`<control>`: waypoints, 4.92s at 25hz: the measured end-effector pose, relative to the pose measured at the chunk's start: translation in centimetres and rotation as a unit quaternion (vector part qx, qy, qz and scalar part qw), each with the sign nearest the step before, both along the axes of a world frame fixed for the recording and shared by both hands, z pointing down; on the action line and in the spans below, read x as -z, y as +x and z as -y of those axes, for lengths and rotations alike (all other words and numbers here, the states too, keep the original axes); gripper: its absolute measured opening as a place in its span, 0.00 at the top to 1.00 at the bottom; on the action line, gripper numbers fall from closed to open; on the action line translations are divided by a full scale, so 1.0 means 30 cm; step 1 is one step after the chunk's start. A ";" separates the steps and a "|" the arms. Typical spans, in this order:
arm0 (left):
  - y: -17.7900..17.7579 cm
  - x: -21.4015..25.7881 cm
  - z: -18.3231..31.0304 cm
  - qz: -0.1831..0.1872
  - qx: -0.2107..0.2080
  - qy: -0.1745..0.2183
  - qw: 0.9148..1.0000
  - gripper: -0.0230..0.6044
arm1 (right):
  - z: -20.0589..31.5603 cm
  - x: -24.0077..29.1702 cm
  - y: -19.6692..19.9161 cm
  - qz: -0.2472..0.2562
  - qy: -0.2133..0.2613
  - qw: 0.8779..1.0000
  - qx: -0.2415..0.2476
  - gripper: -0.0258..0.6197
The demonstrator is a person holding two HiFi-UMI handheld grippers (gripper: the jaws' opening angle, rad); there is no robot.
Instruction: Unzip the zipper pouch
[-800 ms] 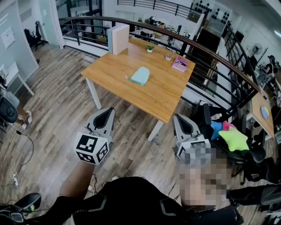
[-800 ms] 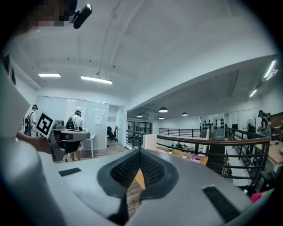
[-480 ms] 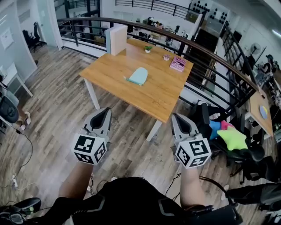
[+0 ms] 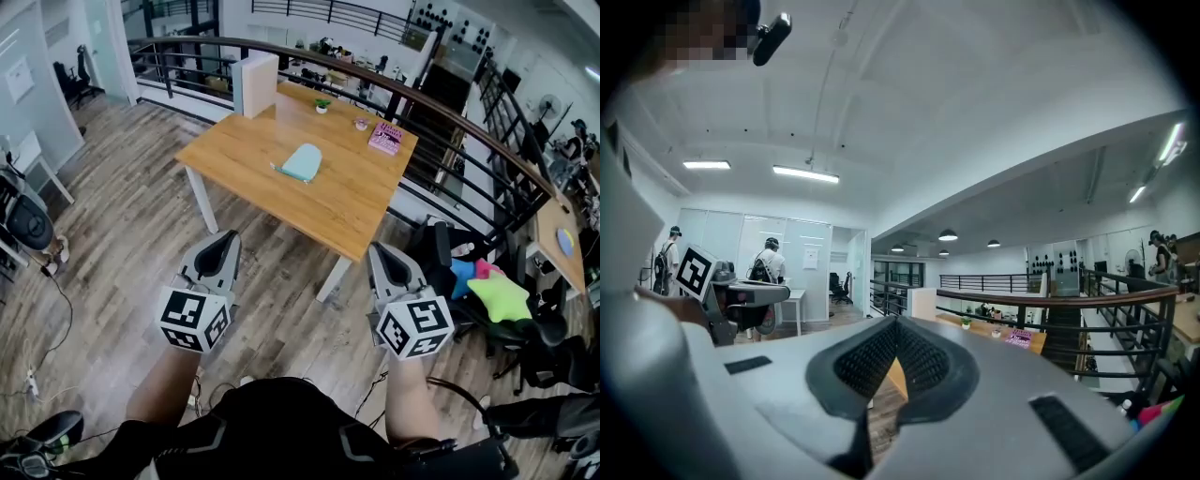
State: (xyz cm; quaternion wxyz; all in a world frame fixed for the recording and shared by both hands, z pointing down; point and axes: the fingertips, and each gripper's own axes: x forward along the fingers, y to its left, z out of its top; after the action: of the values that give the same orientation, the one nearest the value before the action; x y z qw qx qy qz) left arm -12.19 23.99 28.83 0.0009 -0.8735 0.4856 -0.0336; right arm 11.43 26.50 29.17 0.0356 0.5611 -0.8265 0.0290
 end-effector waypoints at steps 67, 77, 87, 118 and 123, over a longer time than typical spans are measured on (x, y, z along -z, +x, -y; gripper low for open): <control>0.127 -0.063 0.894 0.011 0.007 -0.028 1.000 0.53 | 1.019 -0.080 -0.027 -0.007 -0.018 0.992 0.128 0.56; 0.335 -0.097 1.119 0.045 -0.018 -0.042 0.998 0.53 | 1.211 -0.129 0.126 0.002 -0.026 0.989 0.147 0.57; 0.380 -0.139 1.314 0.034 -0.064 -0.050 0.996 0.53 | 1.342 -0.172 0.174 -0.005 -0.038 0.994 0.102 0.57; 0.187 -0.390 1.681 0.029 -0.193 -0.097 0.976 0.57 | 1.695 -0.492 0.037 0.013 -0.126 0.992 -0.004 0.62; 0.206 -0.533 1.648 0.032 -0.154 -0.146 0.977 0.59 | 1.752 -0.676 0.039 -0.012 -0.158 0.985 0.069 0.62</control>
State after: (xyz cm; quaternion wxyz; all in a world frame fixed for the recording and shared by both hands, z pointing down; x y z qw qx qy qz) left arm -6.00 -25.45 44.81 -0.1054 -0.9270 0.3349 -0.1316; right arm 12.61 -26.06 49.46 0.1352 0.4907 -0.8476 0.1499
